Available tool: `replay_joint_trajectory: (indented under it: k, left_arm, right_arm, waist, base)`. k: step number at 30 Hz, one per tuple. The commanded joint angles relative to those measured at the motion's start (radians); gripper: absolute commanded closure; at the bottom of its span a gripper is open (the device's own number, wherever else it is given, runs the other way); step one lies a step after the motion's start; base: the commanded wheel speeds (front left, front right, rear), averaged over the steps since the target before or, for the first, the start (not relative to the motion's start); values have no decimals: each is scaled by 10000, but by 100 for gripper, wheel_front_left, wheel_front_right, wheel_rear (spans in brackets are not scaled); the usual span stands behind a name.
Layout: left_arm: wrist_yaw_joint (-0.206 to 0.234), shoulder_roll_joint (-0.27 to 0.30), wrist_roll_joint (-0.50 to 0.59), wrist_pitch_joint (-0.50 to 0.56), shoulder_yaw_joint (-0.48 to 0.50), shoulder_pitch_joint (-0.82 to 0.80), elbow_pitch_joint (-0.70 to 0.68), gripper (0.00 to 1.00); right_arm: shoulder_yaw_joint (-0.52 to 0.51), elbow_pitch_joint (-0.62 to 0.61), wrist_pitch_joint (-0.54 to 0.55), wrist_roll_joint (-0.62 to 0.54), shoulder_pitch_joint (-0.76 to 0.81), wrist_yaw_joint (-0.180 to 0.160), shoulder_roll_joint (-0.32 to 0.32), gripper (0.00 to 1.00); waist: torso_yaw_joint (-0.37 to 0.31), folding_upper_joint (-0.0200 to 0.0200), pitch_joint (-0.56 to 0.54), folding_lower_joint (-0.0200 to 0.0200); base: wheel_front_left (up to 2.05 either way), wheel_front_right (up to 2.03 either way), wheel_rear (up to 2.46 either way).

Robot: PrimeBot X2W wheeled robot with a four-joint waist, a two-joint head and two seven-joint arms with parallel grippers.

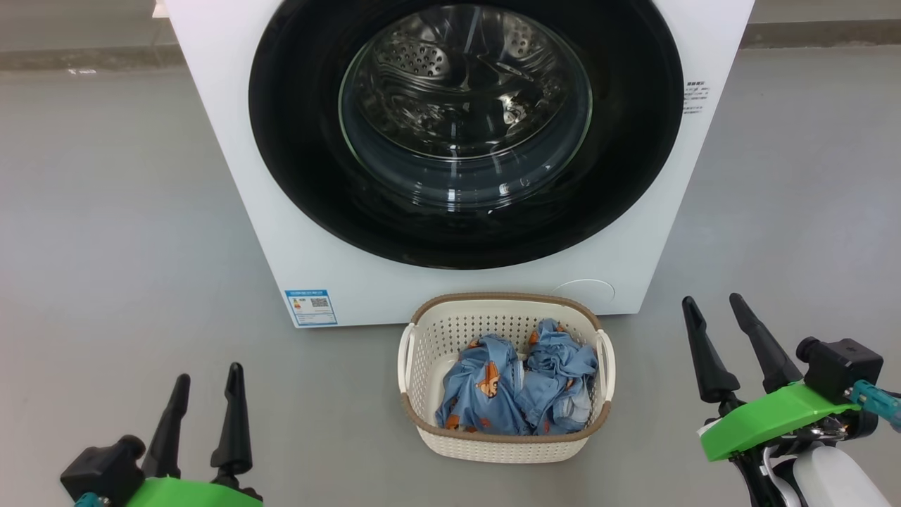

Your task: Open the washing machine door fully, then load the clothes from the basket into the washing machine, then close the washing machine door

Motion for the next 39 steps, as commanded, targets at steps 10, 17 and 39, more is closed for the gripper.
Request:
replay_joint_trajectory:
  k: [10,17,39]
  left_arm:
    - [-45,310,1220,-428,216,-630,-133,0]
    - [-54,302,1466,-496,247,-638,-135,0]
    - [-64,342,1447,-496,306,-671,-117,0]
  right_arm:
    - [351,-154,-425,-1123,-532,57,-241,0]
    - [297,-128,-492,-1336,-514,58,-245,0]
    - [227,-129,-492,-1321,-507,58,-171,0]
  waist:
    - [11,0,-15,0]
    - [35,0,-7,0]
    - [8,0,26,0]
  base:
    - [0,0,0]
    - [0,0,0]
    - [0,0,0]
